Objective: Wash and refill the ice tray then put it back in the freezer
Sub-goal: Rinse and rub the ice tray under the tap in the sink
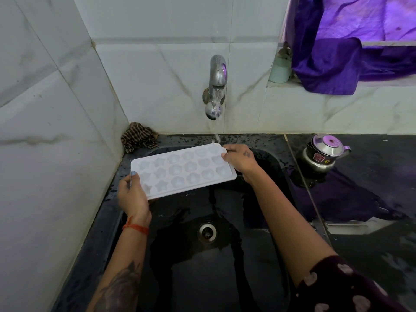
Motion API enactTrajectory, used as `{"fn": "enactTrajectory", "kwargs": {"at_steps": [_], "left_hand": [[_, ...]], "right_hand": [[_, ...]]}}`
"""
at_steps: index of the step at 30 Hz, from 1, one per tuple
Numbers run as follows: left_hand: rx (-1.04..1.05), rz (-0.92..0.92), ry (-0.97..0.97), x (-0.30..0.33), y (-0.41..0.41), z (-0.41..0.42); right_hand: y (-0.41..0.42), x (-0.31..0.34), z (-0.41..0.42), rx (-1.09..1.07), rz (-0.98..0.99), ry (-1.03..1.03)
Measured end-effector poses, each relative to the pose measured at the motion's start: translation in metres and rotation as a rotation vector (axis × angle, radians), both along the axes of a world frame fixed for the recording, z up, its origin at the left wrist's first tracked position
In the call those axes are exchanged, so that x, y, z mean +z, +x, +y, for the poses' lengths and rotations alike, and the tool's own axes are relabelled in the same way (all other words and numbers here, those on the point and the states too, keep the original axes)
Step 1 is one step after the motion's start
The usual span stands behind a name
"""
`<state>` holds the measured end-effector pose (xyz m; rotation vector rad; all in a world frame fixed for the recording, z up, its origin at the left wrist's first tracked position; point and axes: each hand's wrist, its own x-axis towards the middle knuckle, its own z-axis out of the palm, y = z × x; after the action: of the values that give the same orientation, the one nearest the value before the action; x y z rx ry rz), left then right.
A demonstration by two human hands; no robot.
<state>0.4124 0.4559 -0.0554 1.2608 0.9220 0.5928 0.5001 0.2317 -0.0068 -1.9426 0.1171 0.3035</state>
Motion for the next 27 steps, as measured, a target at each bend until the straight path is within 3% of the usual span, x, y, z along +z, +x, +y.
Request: {"fn": "enactTrajectory", "kwargs": {"at_steps": [15,27], "left_hand": [[-0.063,-0.047,0.017,0.017,0.030,-0.009],[-0.006,-0.065,0.029,0.021,0.034,0.006]], "right_hand": [[0.011,0.002,-0.012,-0.115,0.037,0.221],[0.011,0.015,0.005,-0.024,0.012,0.366]]}}
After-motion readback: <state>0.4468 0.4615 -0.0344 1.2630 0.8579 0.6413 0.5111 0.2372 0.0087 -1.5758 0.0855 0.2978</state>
